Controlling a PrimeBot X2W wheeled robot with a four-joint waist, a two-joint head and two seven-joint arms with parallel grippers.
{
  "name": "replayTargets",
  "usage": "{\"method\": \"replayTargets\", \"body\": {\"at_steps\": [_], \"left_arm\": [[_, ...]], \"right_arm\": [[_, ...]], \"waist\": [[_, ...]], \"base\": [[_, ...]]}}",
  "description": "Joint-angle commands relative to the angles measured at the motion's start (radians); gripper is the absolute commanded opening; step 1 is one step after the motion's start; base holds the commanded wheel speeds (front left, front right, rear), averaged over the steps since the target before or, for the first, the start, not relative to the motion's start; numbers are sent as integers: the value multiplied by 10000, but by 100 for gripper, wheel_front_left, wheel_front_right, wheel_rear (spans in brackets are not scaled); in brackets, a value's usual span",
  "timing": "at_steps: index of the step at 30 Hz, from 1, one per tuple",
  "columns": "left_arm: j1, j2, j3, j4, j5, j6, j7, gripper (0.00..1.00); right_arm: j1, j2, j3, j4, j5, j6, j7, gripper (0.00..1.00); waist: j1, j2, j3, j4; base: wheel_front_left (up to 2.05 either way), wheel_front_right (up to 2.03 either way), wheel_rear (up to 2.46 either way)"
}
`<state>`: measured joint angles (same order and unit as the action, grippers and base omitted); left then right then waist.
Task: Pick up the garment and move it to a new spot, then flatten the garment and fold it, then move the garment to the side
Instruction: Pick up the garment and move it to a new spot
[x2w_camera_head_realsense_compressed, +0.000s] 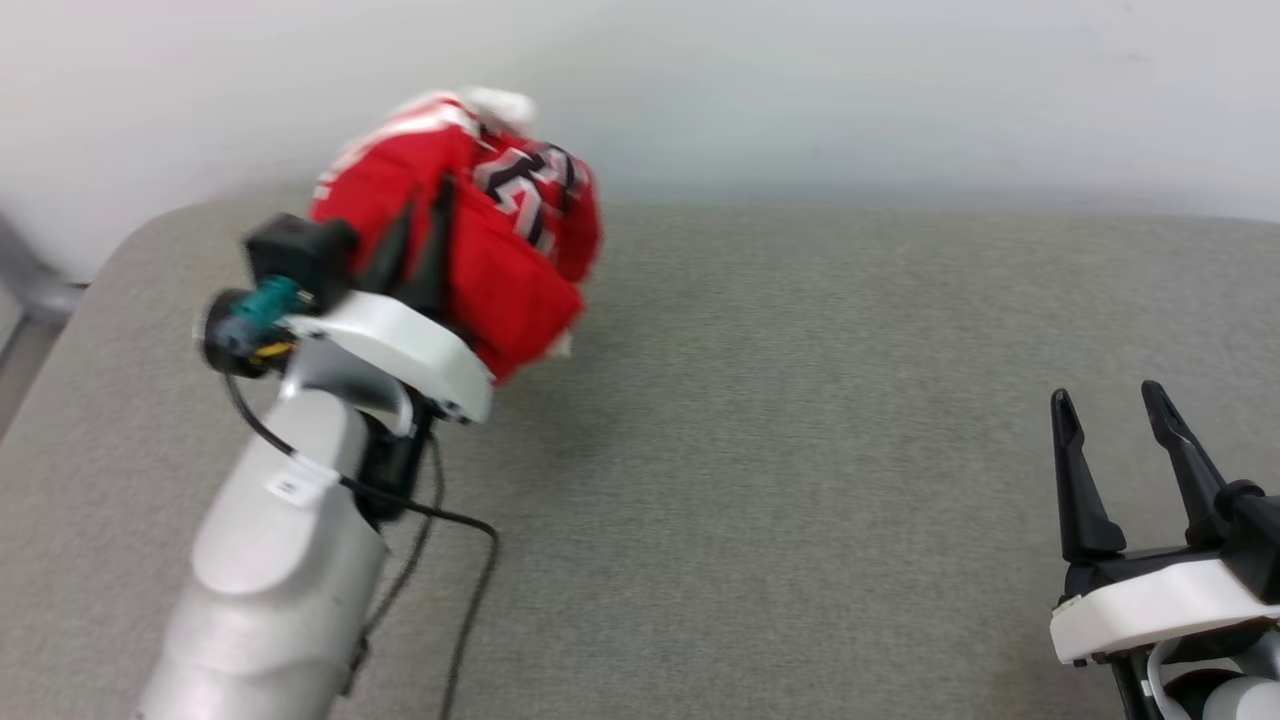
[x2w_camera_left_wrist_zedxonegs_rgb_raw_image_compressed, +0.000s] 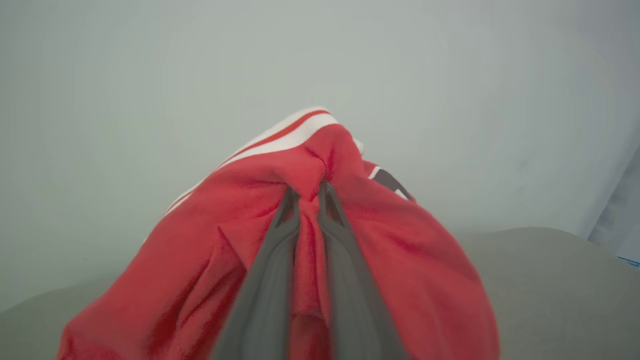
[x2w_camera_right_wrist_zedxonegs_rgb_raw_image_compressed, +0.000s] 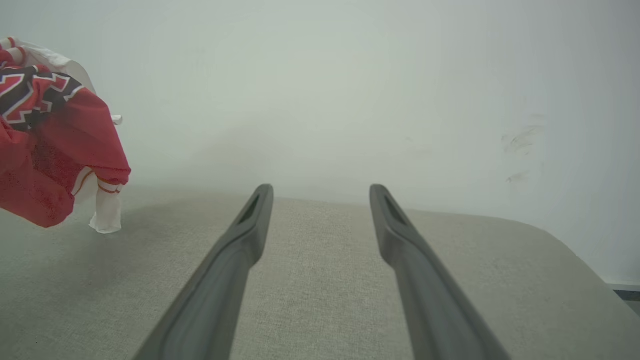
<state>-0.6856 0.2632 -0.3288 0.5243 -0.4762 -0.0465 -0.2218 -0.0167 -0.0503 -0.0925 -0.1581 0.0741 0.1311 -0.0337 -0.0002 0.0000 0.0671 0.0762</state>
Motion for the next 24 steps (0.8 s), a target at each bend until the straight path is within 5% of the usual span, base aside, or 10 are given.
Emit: {"method": "replayTargets", "body": {"at_steps": [1, 11, 21, 23, 24], "left_arm": [[442, -273, -309, -452, 44, -51, 92, 0], [2238, -1251, -2260, -1657, 121, -437, 1128, 0], [3578, -1284, -4238, -1362, 319, -748, 1917, 0], [3602, -1267, -4393, -1366, 313, -761, 1807, 71], [3616, -1273, -4441, -1428, 317, -776, 1689, 96]], "right_arm": [[141, 4, -15, -86, 63, -5, 33, 100], [81, 6, 18, -226, 265, -5, -30, 100], [-328, 4, 25, -166, 282, -7, -269, 100], [-400, 4, 27, -93, 239, -7, -314, 100], [-412, 3, 29, -58, 237, -7, -316, 100]], "waist": [[2, 0, -40, -605], [2, 0, 648, -1543], [2, 0, 1602, -1493], [2, 0, 1584, -1413], [2, 0, 1543, -1377]], "base": [[0, 0, 0], [0, 0, 0], [0, 0, 0], [0, 0, 0], [0, 0, 0]]}}
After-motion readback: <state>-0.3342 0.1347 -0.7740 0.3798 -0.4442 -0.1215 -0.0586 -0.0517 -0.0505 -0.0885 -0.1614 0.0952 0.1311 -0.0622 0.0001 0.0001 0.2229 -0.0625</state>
